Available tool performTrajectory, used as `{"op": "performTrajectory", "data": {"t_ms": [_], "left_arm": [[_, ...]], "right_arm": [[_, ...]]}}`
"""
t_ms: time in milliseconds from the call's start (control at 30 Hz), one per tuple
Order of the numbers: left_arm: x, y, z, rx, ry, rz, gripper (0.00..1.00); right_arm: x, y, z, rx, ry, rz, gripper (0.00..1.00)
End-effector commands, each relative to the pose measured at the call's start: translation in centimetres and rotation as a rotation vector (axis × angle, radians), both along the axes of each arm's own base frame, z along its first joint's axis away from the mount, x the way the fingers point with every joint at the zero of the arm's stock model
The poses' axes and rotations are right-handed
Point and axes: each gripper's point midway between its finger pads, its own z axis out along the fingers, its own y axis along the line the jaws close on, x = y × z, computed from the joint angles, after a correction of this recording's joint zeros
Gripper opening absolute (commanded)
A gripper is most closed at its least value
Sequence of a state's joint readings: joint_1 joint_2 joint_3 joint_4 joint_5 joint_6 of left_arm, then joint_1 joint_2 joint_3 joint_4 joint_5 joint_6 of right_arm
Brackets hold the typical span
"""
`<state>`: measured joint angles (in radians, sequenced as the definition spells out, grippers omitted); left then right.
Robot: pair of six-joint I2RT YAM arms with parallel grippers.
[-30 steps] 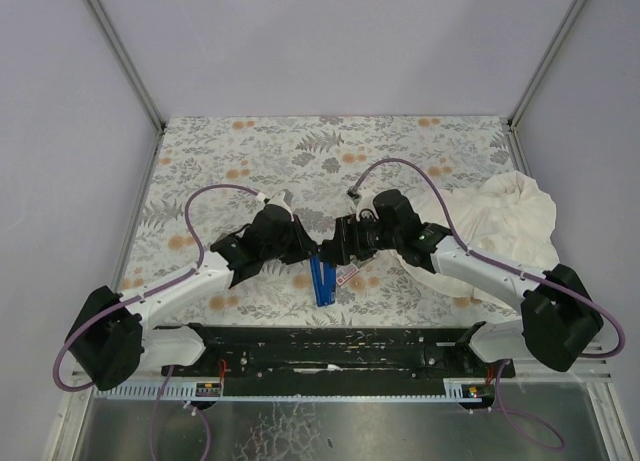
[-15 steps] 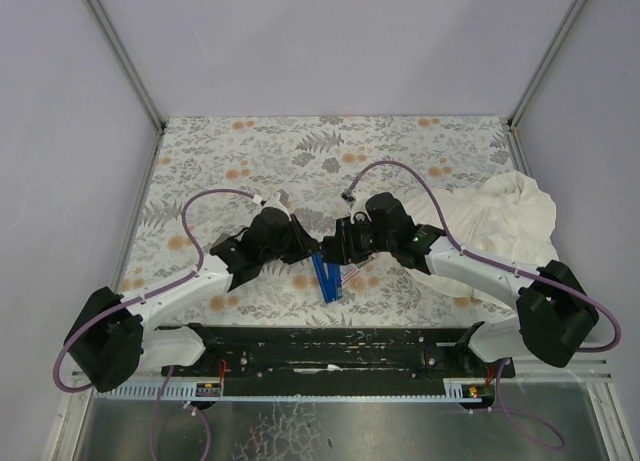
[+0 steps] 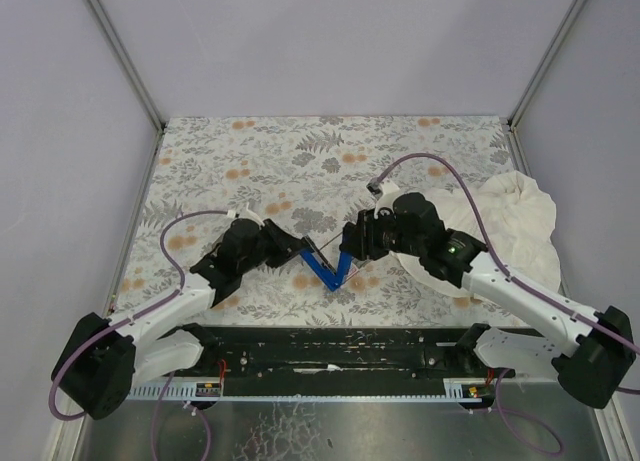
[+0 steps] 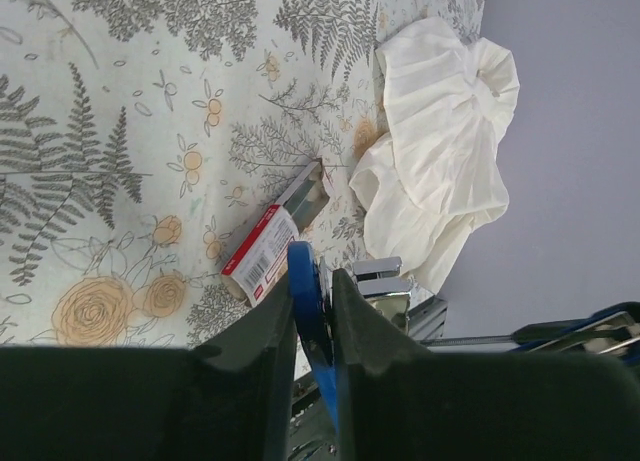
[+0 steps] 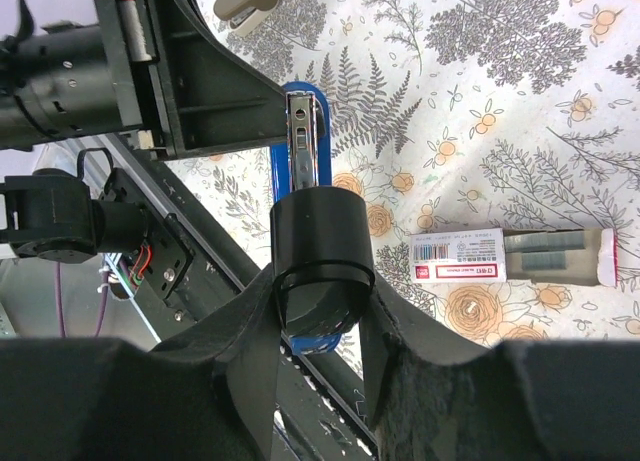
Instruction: Load the staples into the stapler
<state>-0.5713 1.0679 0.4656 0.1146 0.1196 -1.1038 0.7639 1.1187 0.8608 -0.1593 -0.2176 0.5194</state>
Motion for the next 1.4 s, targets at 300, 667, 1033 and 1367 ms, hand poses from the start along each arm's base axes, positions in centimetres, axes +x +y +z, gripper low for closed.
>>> {"op": "performTrajectory", "data": {"t_ms": [300, 667, 1033, 1367], "left_arm": [[-4.4, 4.6, -6.3, 0.137, 0.134, 0.024, 0.39], [-5.2, 7.3, -5.5, 0.222, 0.118, 0.061, 0.70], [-5.0, 8.2, -4.0, 0.217, 0.066, 0.085, 0.85], [-4.0, 2.7, 10.0, 0.136, -0.494, -0.311, 0.87]], "right_arm": [[1.9, -3.0, 15.4, 0.249, -0.369, -0.177, 0.12], [1.5, -4.9, 17.5, 0.304, -0.424, -0.246, 0.13], [1.7, -6.9, 17.3, 0.327, -0.441, -0.348, 0.12], [-0.2, -4.1, 16.9, 0.342, -0.416, -0.148, 0.12]]}}
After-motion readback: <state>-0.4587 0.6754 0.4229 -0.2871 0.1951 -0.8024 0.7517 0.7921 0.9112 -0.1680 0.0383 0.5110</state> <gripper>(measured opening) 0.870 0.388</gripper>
